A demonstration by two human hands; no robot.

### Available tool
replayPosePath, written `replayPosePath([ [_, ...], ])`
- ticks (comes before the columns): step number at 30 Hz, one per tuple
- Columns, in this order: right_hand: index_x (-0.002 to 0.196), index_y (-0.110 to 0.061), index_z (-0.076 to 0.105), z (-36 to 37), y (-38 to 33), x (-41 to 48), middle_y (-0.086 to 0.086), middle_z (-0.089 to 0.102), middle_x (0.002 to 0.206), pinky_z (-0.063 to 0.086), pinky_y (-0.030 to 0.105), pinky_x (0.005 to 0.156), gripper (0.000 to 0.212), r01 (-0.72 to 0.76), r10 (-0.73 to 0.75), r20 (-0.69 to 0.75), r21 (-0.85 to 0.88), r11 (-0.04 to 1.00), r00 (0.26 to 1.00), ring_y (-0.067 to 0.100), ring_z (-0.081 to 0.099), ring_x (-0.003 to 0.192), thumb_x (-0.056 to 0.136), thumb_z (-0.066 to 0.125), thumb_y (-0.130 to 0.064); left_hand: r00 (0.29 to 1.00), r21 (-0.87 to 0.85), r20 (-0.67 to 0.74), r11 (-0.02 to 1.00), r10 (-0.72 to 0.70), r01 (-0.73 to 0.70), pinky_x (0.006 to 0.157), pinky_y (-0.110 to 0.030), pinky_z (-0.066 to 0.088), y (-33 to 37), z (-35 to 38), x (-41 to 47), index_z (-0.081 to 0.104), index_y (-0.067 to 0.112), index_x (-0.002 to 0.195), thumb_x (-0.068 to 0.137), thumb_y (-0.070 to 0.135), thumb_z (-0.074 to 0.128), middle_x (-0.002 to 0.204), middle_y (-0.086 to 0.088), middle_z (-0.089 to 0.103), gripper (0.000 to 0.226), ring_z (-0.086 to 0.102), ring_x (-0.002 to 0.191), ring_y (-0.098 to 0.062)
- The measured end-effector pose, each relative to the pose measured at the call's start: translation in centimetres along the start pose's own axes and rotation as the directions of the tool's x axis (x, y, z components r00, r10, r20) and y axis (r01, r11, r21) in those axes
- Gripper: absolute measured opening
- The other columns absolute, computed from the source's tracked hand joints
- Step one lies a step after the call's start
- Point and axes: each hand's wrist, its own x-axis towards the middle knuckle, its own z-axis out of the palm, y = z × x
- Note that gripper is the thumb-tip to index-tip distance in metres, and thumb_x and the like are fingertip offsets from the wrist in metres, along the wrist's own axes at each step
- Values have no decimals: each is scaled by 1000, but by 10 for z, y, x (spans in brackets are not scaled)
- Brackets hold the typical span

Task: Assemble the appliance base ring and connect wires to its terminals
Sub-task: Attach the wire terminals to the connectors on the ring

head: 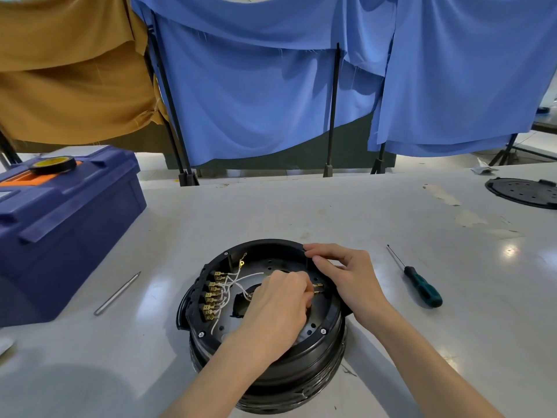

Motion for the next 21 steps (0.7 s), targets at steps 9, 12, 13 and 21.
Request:
replayPosePath([
  [9,85,-15,77,0,-1,0,-13,74,100,54,38,89,22,11,-11,-7,-19,1000,1000,6,68,94,90,60,-2,998,200,-17,978,62,-57,82,-37,48,4,-7,-1,61,23,112,101,30,42,105,2,67,23,60,100,-20],
  [12,84,-15,77,0,-1,0,-11,74,101,55,37,88,23,8,-8,-6,-15,1000,1000,7,68,94,90,60,-1,995,281,-46,957,87,-71,79,-36,47,4,-6,-1,62,27,111,101,32,42,105,4,67,23,61,100,-21],
  [13,85,-15,77,0,-1,0,-11,74,100,55,35,87,23,10,-10,-6,-16,1000,1000,6,68,94,90,60,-1,994,340,-44,937,100,-79,76,-34,45,5,-5,0,62,28,111,101,30,43,106,4,67,22,61,100,-22],
  [21,86,-15,78,0,0,0,-13,74,100,56,26,80,22,6,-6,1,-15,1000,1000,4,68,92,91,60,-2,993,523,13,845,120,-109,65,-32,31,9,-2,6,61,21,107,99,23,48,105,-1,64,16,61,97,-26],
])
